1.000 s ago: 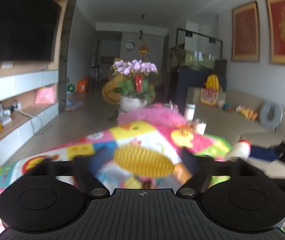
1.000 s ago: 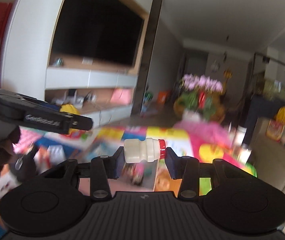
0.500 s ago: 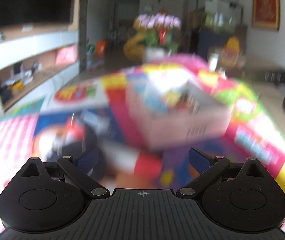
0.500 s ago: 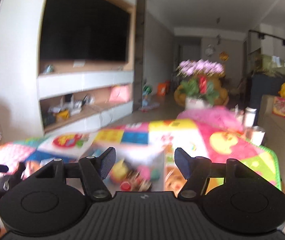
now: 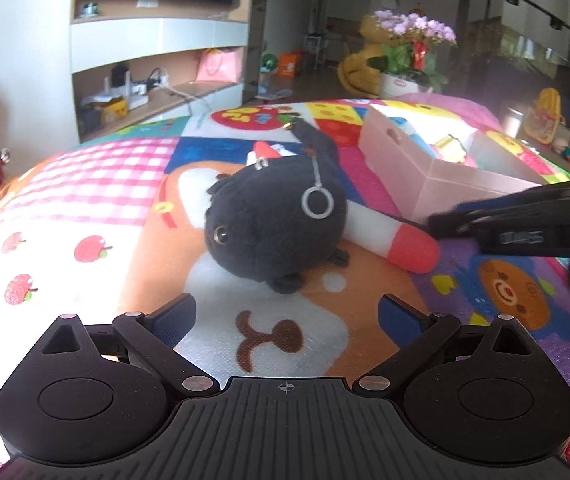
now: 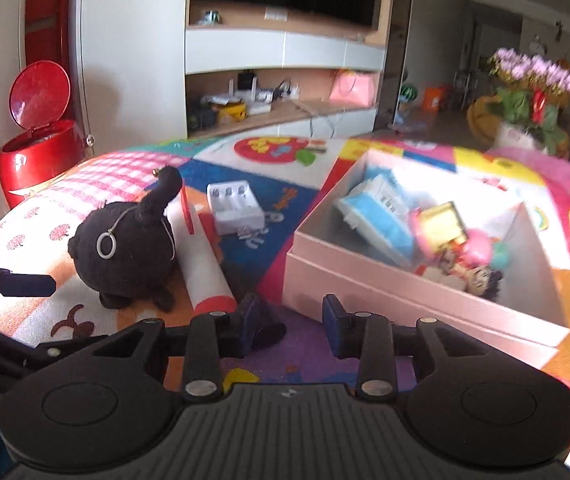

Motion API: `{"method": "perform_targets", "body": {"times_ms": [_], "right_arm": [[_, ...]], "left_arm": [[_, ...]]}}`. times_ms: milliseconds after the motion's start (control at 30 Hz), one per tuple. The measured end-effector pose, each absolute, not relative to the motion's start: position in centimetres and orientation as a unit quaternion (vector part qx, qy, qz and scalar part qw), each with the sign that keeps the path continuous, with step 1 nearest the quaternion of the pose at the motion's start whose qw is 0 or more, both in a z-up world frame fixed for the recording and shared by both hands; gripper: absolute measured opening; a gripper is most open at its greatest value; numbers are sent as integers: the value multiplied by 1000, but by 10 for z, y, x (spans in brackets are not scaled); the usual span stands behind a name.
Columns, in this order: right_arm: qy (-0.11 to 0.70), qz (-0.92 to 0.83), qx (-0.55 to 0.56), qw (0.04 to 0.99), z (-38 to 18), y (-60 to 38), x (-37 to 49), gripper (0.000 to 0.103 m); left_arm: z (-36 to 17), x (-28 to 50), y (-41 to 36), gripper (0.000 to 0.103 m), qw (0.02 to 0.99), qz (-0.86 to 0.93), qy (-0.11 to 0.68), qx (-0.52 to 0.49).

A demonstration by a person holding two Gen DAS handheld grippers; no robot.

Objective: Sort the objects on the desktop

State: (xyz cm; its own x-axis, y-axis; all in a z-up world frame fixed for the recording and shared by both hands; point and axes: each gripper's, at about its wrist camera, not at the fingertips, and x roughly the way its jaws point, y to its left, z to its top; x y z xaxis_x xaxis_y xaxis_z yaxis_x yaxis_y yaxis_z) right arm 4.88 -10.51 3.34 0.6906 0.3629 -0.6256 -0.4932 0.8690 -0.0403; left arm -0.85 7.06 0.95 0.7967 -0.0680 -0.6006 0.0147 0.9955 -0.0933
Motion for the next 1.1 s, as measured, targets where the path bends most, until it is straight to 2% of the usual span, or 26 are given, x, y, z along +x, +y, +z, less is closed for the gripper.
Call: {"method": "perform_targets", "body": {"times_ms": [200,267,533,633,733,833,967,1000,1067,1100], "right_arm": [[355,258,-99,893,15,-94,61,34],[359,260,-98,891,13,-92,60,26],[346,240,-105,901,28,-136,29,25],[331,190,-129,915,28,-163,19,20],[318,123,-150,928,27,-184,15,21],[328,118,-115,930,28,-200,11,24],[327,122,-100,932,22,-202,2,36],[328,122,-96,932,20,-200,1,37],[331,121,-89,932,17,-198,-2,37],[331,122,-86,932,16,-197,-4,38]], "left_arm": [[6,-7,69,101,945,-30,321,-49],[6,-7,69,101,945,-30,321,-49],[8,-8,61,101,947,-31,319,-26],[11,-8,52,101,945,-53,321,-27],[16,-5,37,101,939,-100,327,-37],[24,3,15,101,941,-126,314,-11],[47,34,-7,100,957,-120,263,41],[56,44,-10,98,961,-108,247,67],[70,63,-7,67,962,-96,234,100],[76,72,-2,64,962,-90,239,101]]}}
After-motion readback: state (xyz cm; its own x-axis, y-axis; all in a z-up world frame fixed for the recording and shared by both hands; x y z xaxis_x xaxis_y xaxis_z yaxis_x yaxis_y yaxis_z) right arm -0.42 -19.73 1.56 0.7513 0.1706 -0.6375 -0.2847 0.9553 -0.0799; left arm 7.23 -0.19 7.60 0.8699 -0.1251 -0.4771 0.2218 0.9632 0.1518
